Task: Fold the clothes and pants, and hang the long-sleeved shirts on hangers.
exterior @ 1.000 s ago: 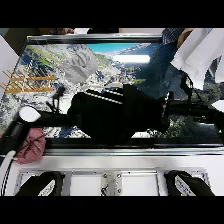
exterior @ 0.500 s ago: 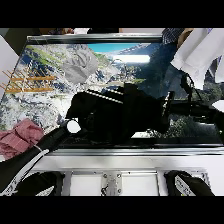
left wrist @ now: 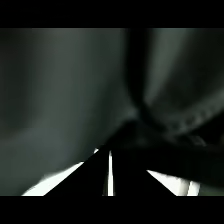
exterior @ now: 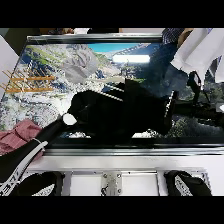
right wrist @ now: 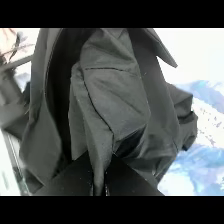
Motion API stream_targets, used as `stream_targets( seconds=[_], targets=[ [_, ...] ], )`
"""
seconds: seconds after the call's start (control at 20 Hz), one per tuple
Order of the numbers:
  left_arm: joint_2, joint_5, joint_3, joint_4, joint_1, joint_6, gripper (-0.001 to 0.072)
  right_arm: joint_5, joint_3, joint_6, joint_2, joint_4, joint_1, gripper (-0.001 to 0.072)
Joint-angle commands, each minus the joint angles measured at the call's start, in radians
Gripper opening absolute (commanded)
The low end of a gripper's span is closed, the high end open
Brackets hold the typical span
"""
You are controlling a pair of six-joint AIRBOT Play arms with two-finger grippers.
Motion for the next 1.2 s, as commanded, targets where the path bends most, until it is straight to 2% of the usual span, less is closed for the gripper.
stream_targets(
  seconds=[0.0, 0.15, 0.45, 0.9, 1.15],
  targets=[
    [0.070, -0.084, 0.014, 0.061, 0.220, 0.022, 0.0012, 0.011, 0.009, 0.136, 0.093, -0.003, 0.000, 0.0008],
    [0.071, -0.163, 0.109, 0.137, 0.330, 0.045, 0.0012, 0.077, 0.009, 0.203, 0.142, -0.010, 0.000, 0.0008],
    [0.062, -0.225, 0.323, 0.269, 0.423, 0.041, 0.0012, 0.183, 0.009, 0.294, 0.192, -0.150, 0.000, 0.0008],
    [-0.130, -0.393, 0.633, 0.267, 0.460, 0.047, 0.0013, 0.232, 0.010, 0.388, 0.212, -0.294, 0.000, 0.0008],
    [-0.178, -0.470, 0.893, 0.268, 0.471, 0.047, 0.0012, 0.355, 0.016, 0.421, 0.211, -0.354, 0.001, 0.0007]
  ],
)
